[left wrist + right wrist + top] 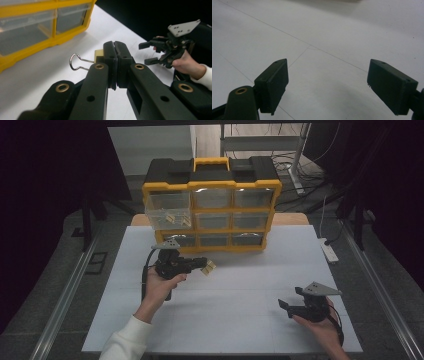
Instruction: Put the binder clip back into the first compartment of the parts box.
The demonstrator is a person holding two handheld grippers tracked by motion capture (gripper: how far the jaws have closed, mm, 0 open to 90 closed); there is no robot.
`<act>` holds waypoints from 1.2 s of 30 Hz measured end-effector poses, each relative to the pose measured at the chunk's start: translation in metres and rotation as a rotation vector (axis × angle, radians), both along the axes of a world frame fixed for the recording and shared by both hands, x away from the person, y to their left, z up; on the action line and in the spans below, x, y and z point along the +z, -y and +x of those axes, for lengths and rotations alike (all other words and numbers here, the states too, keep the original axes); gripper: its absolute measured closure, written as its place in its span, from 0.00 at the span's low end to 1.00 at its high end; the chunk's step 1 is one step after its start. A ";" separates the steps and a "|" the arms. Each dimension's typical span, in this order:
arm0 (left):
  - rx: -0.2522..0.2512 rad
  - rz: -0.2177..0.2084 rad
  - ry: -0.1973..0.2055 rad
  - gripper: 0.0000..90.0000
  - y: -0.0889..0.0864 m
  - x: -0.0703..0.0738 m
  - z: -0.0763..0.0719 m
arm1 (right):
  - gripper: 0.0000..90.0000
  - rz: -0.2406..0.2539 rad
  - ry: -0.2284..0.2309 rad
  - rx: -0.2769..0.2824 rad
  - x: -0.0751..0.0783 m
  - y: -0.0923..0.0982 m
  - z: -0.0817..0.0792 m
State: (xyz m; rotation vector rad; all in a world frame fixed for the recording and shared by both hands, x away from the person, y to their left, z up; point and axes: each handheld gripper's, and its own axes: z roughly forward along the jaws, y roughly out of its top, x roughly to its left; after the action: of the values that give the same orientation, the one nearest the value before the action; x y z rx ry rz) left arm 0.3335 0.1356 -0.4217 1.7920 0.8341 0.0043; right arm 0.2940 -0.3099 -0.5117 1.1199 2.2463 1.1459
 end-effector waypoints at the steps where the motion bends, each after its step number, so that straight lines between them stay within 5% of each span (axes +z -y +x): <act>1: 0.002 -0.004 0.007 0.98 -0.001 0.002 -0.001 | 0.19 -0.001 0.001 0.000 0.000 0.000 0.000; 20: 0.026 -0.082 0.155 0.98 -0.015 0.058 -0.021 | 0.19 0.002 -0.001 -0.002 0.000 0.000 0.001; 36: 0.064 -0.086 0.263 0.98 -0.026 0.120 -0.018 | 0.19 0.001 0.002 -0.003 0.000 0.000 0.001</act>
State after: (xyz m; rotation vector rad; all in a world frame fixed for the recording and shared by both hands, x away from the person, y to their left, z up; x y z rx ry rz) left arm 0.3151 0.1612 -0.3020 1.6407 0.6917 0.2378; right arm 0.2947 -0.3103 -0.5113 1.1214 2.2423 1.1466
